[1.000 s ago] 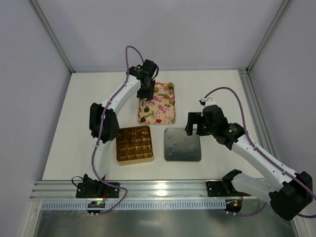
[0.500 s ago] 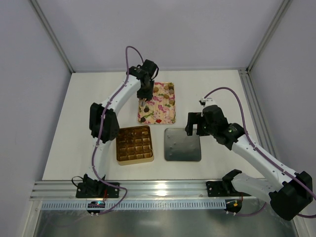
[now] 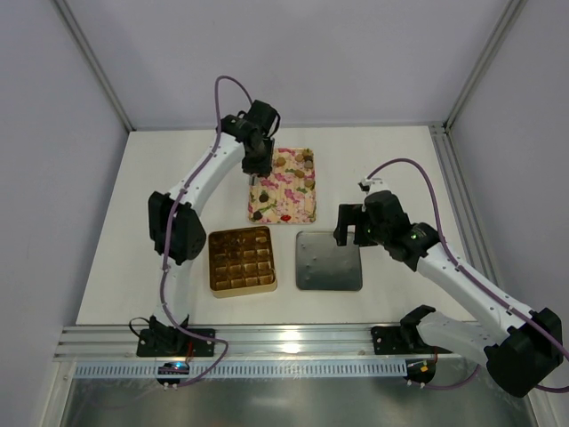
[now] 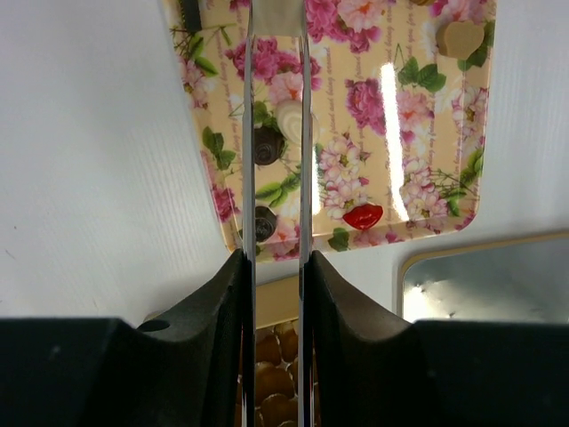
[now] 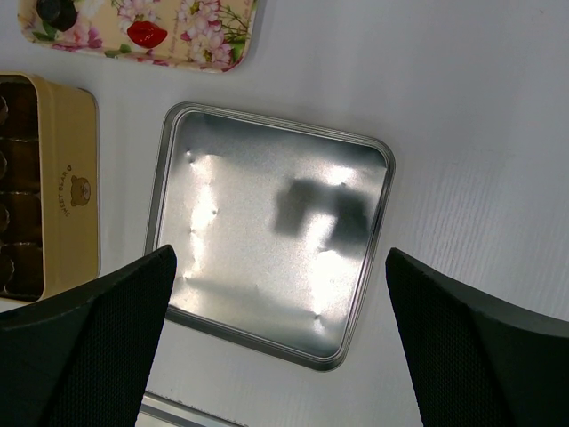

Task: Pack the chocolate

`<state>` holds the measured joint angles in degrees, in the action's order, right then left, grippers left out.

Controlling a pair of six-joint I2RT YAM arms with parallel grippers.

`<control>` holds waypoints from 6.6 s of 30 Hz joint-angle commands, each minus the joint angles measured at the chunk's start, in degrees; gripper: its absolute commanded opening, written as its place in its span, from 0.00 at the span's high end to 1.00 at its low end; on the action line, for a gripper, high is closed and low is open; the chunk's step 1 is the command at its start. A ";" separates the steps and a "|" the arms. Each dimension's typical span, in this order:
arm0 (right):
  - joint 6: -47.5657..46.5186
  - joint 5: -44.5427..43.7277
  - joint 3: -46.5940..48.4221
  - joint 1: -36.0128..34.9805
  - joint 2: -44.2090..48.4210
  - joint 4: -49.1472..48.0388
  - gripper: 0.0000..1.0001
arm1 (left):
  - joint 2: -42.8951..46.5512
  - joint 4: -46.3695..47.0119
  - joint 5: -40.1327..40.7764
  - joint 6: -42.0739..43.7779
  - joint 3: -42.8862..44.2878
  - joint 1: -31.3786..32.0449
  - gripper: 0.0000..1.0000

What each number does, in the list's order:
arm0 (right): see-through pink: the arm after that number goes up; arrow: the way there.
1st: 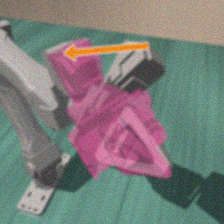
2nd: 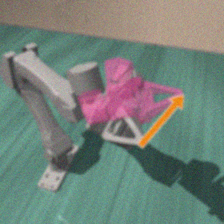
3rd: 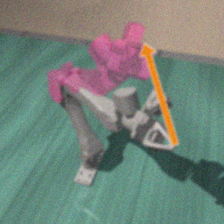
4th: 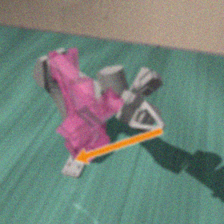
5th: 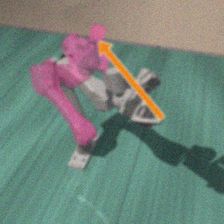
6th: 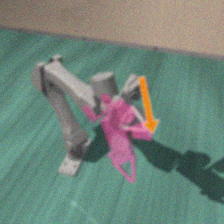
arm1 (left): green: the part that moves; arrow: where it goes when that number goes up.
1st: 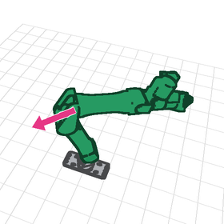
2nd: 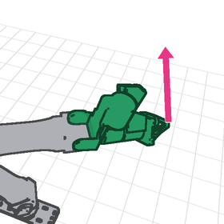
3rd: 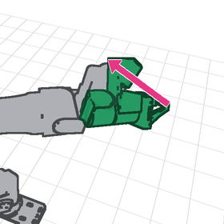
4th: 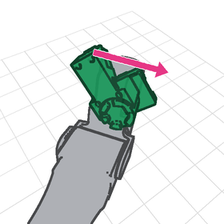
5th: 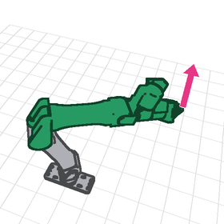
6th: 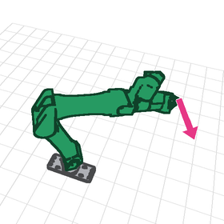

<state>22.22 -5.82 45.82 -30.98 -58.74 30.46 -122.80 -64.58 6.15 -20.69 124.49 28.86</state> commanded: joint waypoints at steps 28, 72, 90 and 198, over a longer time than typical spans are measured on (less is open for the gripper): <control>0.37 0.37 0.32 0.13 -3.66 -4.27 0.00 | 40.88 -0.46 -5.19 -2.34 -35.53 0.05 0.70; 2.22 0.20 -0.91 0.13 -5.68 -4.53 0.00 | 59.61 -3.10 -11.60 -2.61 -58.30 4.97 0.67; 1.95 0.38 -1.79 0.13 -5.51 -5.15 0.00 | 58.47 -5.21 -11.07 -2.25 -54.63 5.94 0.55; -1.04 0.99 -1.17 1.19 -1.20 -2.60 0.00 | 14.43 2.09 -2.99 0.65 -22.45 -0.03 0.67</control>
<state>21.12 -5.13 44.12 -30.13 -61.36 28.75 -111.57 -62.65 3.77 -19.57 101.80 29.26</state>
